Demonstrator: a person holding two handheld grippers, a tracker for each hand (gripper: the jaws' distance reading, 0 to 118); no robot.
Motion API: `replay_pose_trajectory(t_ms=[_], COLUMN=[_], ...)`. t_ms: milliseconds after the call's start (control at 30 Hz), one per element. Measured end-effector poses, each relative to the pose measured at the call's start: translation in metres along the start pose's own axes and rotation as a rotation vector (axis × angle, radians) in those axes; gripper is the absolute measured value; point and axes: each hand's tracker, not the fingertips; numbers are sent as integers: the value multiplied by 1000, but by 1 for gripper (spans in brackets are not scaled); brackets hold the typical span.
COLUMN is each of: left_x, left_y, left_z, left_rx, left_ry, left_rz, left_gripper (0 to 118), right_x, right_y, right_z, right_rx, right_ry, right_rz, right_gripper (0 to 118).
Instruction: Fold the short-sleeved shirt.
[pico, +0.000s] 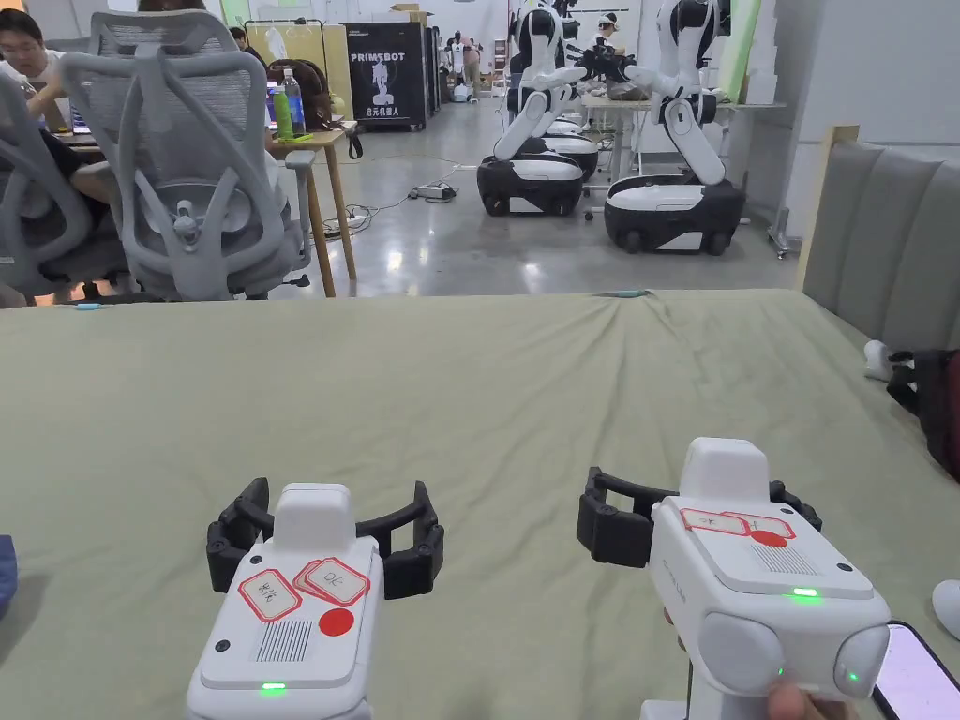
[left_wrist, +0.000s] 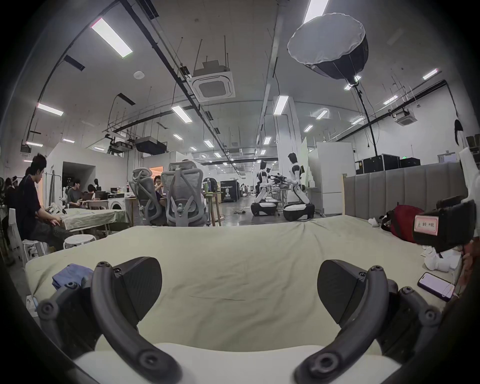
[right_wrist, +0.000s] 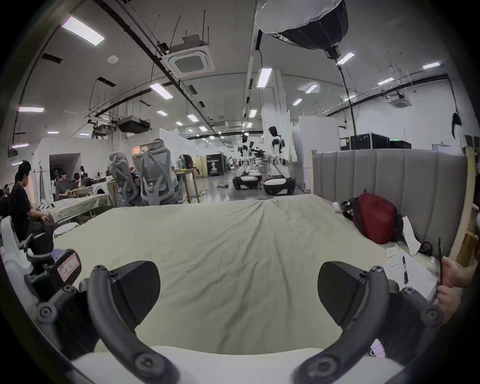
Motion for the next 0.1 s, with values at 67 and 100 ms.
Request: replay_pose_trajectory(t_ms=[67,100], left_x=[0,0], left_y=[0,0], left_z=[0,0], left_rx=[1,2], left_ry=[-1,-3], left_rz=[4,3], left_gripper=[118,118], right_x=[-2,-4], right_y=[2,4], right_z=[3,4], right_rx=[-14,-11], right_ry=[18,10], right_rz=[16,12], right_gripper=[118,118])
